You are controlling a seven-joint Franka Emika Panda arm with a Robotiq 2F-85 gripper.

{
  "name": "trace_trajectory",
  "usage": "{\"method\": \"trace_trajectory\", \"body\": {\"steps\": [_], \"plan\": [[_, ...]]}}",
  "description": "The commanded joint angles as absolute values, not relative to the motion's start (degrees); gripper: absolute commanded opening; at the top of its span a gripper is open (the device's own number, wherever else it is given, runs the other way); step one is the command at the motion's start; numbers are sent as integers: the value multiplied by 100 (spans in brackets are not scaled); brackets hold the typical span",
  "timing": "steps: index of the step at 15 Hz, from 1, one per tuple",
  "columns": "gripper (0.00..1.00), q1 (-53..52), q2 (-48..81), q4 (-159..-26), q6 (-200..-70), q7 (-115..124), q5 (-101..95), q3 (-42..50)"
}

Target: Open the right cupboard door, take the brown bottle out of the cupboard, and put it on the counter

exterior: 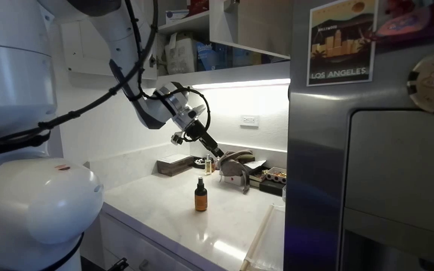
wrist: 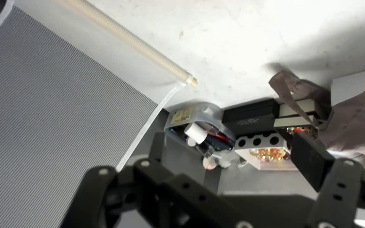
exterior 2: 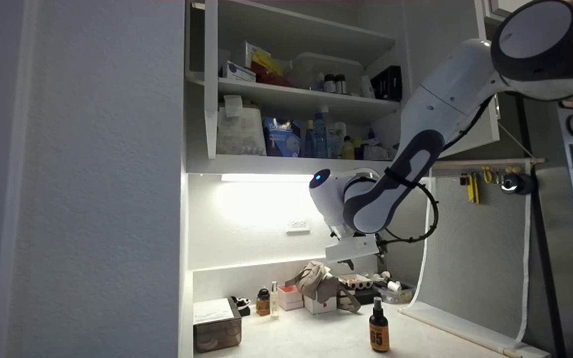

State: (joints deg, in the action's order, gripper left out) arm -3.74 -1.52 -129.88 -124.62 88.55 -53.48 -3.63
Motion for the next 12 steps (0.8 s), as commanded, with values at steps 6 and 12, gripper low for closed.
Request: {"method": "trace_trajectory", "body": {"steps": [6,12], "plan": [[100,-401,-1643,-13340,-11588,5624,-3406,-454],[100,-369,-3276,-14007,-10840,3943,-2924,-519]]}}
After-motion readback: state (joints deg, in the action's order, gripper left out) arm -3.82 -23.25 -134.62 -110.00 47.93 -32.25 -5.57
